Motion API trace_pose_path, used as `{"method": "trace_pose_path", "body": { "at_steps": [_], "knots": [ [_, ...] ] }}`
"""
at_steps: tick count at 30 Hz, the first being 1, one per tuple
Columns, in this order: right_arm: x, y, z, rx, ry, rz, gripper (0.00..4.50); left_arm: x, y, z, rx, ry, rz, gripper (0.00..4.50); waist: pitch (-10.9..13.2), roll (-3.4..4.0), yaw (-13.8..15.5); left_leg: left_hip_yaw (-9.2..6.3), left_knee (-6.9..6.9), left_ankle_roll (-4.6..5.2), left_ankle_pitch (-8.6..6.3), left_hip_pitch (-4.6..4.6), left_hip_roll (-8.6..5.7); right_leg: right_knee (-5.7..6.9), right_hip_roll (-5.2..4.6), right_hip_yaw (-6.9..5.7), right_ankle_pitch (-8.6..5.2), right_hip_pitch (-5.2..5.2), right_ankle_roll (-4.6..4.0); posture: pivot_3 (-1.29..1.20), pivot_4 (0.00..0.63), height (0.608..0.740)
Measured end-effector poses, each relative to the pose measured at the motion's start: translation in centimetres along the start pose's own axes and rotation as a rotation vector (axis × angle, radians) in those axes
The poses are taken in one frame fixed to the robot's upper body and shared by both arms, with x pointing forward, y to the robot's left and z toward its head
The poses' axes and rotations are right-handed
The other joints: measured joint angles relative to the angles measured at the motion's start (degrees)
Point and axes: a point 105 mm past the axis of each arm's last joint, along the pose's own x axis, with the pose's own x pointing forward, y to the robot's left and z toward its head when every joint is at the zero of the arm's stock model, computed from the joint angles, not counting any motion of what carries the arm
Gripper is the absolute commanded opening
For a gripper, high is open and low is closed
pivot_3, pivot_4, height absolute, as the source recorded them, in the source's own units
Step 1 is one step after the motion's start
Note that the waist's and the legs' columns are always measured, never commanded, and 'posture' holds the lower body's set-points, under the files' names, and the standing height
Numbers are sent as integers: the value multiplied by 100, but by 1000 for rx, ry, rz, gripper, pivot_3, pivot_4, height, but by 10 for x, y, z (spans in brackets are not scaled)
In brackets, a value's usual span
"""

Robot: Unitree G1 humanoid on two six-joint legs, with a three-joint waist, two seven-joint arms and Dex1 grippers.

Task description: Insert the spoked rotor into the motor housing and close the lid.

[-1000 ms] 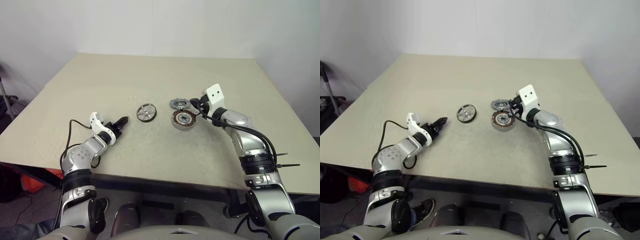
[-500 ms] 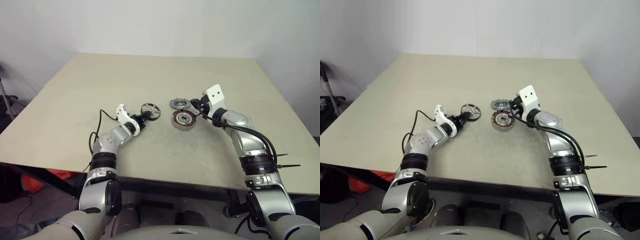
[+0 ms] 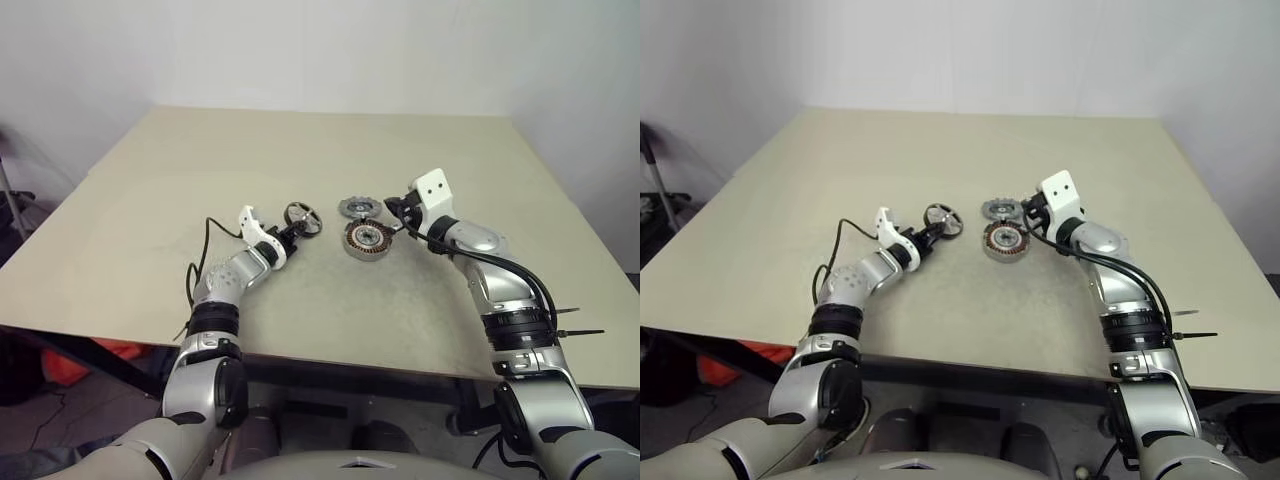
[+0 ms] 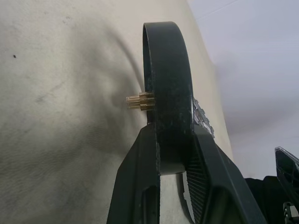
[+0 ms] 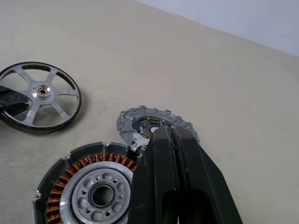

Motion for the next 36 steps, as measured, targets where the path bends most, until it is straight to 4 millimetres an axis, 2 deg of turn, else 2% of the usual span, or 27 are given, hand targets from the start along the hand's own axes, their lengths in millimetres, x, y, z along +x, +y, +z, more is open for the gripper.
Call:
{"method": "trace_pose_path", "body": {
  "at_steps": [3, 8, 15, 18, 22, 30, 36],
  "knots": [
    [-2, -5, -2, -5, 9, -18, 0, 0, 0, -1, -3, 3, -3, 424, 0, 0, 2, 0, 0, 0, 0, -1, 0, 0, 0, 0, 0, 0, 0, 0, 0, 740],
    [-25, -32, -26, -25, 105, -102, 0, -7, -10, -16, -95, 80, -113, 424, 2, -2, 56, 1, 0, 0, 0, -13, -3, -15, -2, -1, 0, -4, 0, 0, 0, 740],
    [-51, -59, -41, -34, 172, -194, 0, -9, -47, -23, -155, 147, -305, 424, 3, -4, 102, 2, 1, 3, -1, -14, -2, -15, -1, -1, 0, -6, 0, 0, 0, 740],
    [-54, -62, -40, -31, 169, -214, 0, -2, -63, -27, -121, 183, -338, 424, 3, -4, 118, 2, 0, 8, -4, -11, -1, -12, -1, -1, 0, -5, 0, 0, 0, 740],
    [-56, -58, -34, -44, 148, -213, 0, 11, -82, -44, -88, 257, -369, 424, 3, -4, 137, 2, 1, 7, -3, -8, -3, -15, -2, -1, 1, 0, 1, 0, 0, 740],
    [-62, -53, -39, -33, 160, -223, 0, 35, -76, -65, -48, 336, -275, 424, 3, -4, 141, 1, -1, 23, 7, -11, -6, -26, -1, -1, 5, 0, 9, 0, 0, 740],
    [-62, -51, -35, -31, 152, -222, 0, 36, -68, -75, -64, 368, -254, 424, 3, -4, 153, 1, -2, 25, 7, -13, -7, -29, -4, -1, 6, 0, 9, 0, 0, 740]
  ]
}}
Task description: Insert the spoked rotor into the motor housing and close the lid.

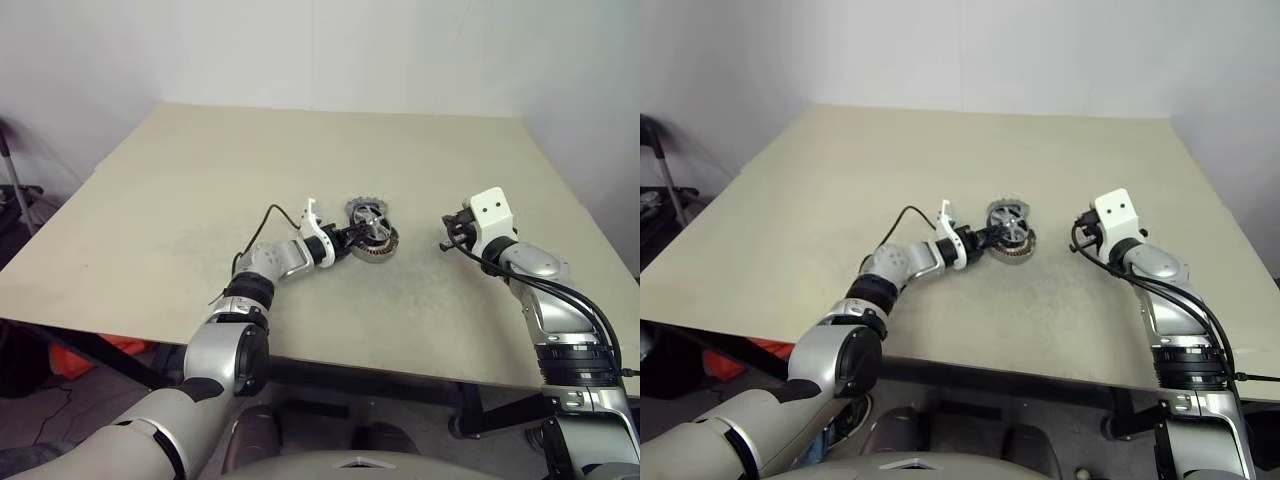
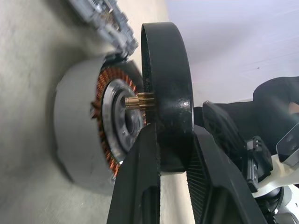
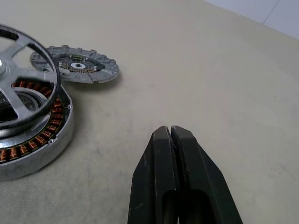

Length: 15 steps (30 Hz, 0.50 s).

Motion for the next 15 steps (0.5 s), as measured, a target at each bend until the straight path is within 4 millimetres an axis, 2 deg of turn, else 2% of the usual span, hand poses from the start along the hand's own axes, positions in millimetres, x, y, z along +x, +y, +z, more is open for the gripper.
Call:
{"method": "trace_pose_path", "body": {
  "at_steps": [15],
  "knots": [
    [-1, 4, 5, 2, -12, 7, 0, 0, -3, -9, 1, 56, -39, 424, 0, 0, 7, 0, 0, 4, -1, 0, -4, 0, -5, -1, 0, 1, 0, 0, 0, 740]
  ]
}}
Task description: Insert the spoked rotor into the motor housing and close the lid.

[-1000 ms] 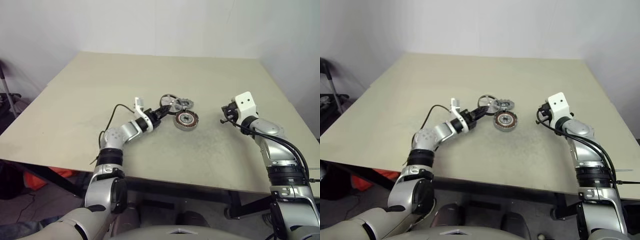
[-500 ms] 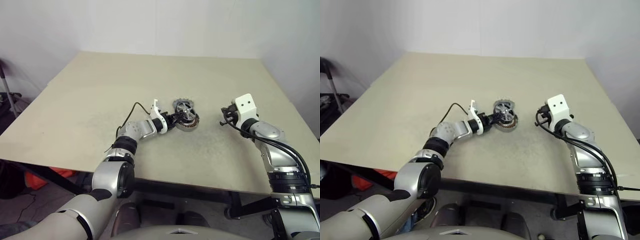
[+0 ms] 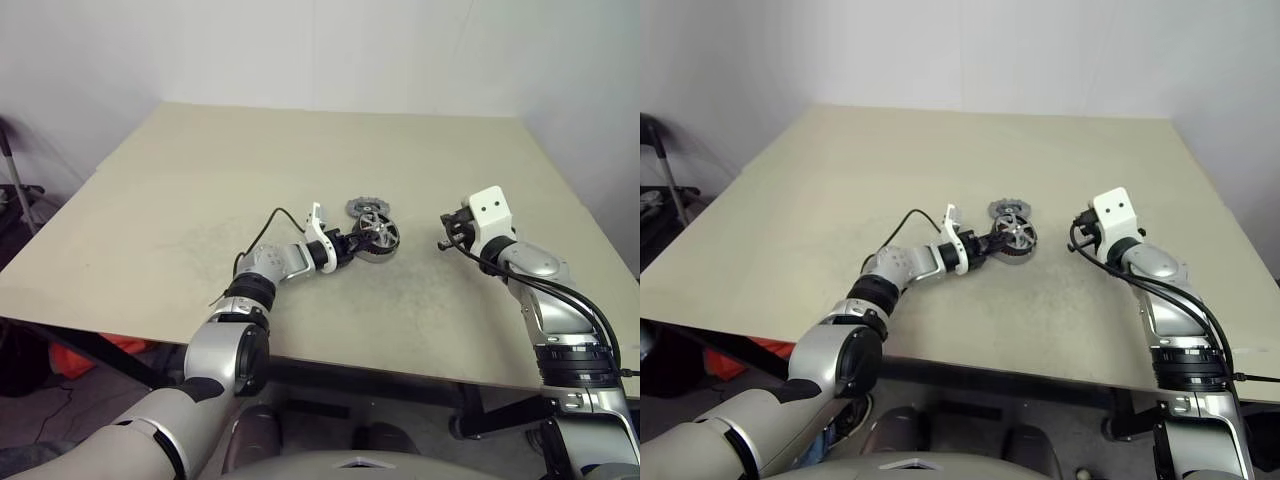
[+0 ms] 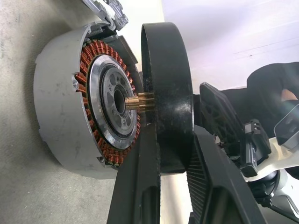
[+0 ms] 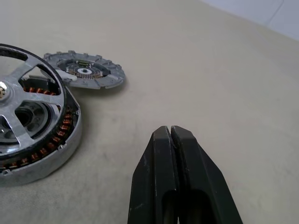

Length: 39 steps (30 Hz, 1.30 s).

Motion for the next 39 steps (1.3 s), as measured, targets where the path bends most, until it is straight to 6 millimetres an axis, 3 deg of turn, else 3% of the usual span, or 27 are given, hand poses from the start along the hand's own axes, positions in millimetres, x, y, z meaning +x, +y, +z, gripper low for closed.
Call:
{"method": "trace_pose_path", "body": {
  "at_steps": [14, 20, 29, 32, 39],
  "knots": [
    [1, 1, 0, 5, -3, -4, 0, 2, 4, 1, -32, -8, 19, 424, 0, 0, 10, 0, 0, 1, -1, 1, -1, 0, -1, 0, 0, 0, 0, 0, 0, 740],
    [1, 2, 0, 8, -4, -2, 0, 3, 2, 3, -18, -17, 7, 2409, 0, 0, 12, 0, 0, 1, -1, 14, -1, 0, -2, -1, 0, 17, 0, 0, 0, 740],
    [2, 9, 4, 7, -19, 27, 0, -4, 3, 8, -47, -22, 7, 2409, 0, 0, 5, -1, -7, 4, -24, 50, 0, -15, -2, -1, -1, 61, 0, 0, 0, 740],
    [1, 12, 8, 1, -30, 43, 0, -20, 5, 15, -36, -28, -4, 2409, 0, 1, -32, 1, -15, 6, -22, 48, 4, -15, 0, -2, -2, 52, -1, 0, 0, 740],
    [2, 16, 14, 5, -51, 76, 0, -79, 14, 34, 11, -110, 34, 2409, 0, 4, -31, 2, -16, 5, -25, 46, 2, -19, -3, -3, -3, 55, -4, 0, 0, 740]
  ]
}}
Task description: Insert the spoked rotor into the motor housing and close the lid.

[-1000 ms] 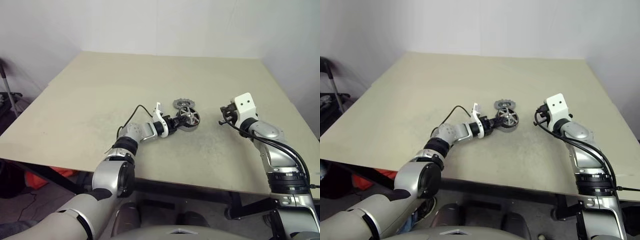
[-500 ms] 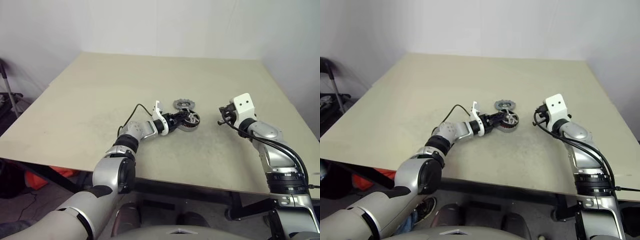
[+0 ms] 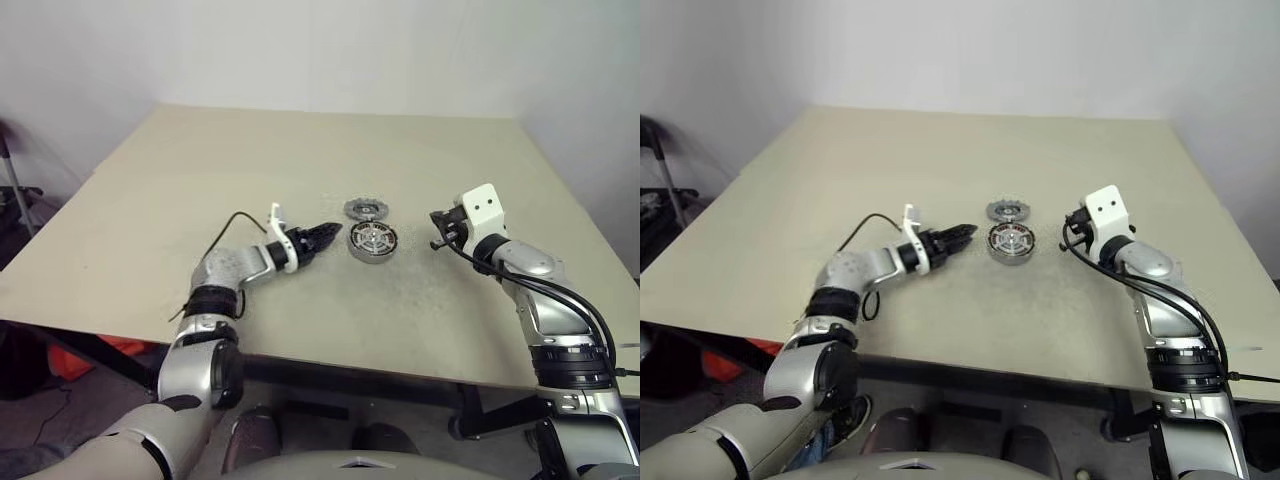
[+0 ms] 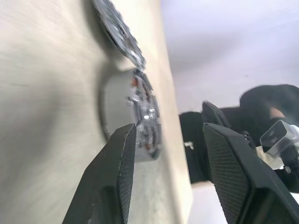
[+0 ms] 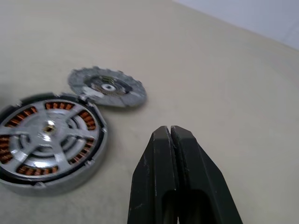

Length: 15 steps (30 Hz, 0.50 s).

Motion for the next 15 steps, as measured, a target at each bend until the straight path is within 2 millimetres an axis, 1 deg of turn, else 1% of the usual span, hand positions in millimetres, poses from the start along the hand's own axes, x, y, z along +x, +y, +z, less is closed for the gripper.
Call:
{"method": "trace_pose_path", "body": {
  "at_steps": [2, 4, 6, 9, 11, 13, 15],
  "knots": [
    [1, 5, 6, -1, -20, 31, 0, -11, 4, 1, 14, -16, 23, 2409, 0, 0, 1, 0, 2, -1, 0, 2, 1, 0, 0, 0, 0, 2, 1, 0, 0, 740],
    [5, 16, 14, -6, -47, 79, 0, -20, 7, 2, 42, -35, 48, 2409, 0, 0, -10, -1, 1, -5, 2, 4, 4, 1, 2, 0, -1, 3, 1, 0, 0, 740],
    [10, 27, 20, -5, -68, 115, 0, -25, 7, 5, 75, -59, 65, 2409, 0, 0, -11, -1, 0, -10, 5, 8, 6, 2, 3, 0, -1, 4, 2, 0, 0, 740],
    [21, 43, 24, 11, -78, 162, 0, -28, 8, 11, 104, -93, 92, 2409, 0, -1, -17, -1, -2, -25, 13, 8, 6, 2, 4, 0, -1, 4, 3, 0, 0, 740],
    [28, 54, 19, 30, -67, 188, 0, -29, 8, 15, 121, -115, 107, 2409, 0, -1, -17, -1, -5, -28, 15, 6, 6, 0, 4, 0, -1, 3, 3, 0, 0, 740],
    [36, 67, 4, 37, -22, 219, 0, -31, 9, 17, 128, -131, 121, 2409, 0, -1, -15, -1, -6, -29, 15, 1, 4, -2, 4, 0, -2, 0, 5, 0, 0, 740],
    [40, 78, -20, 27, 48, 246, 0, -33, 13, 17, 132, -146, 139, 2409, 0, -1, -10, -1, -6, -29, 15, -10, 2, -4, 3, 0, -3, -8, 7, 0, 0, 740]
  ]
}}
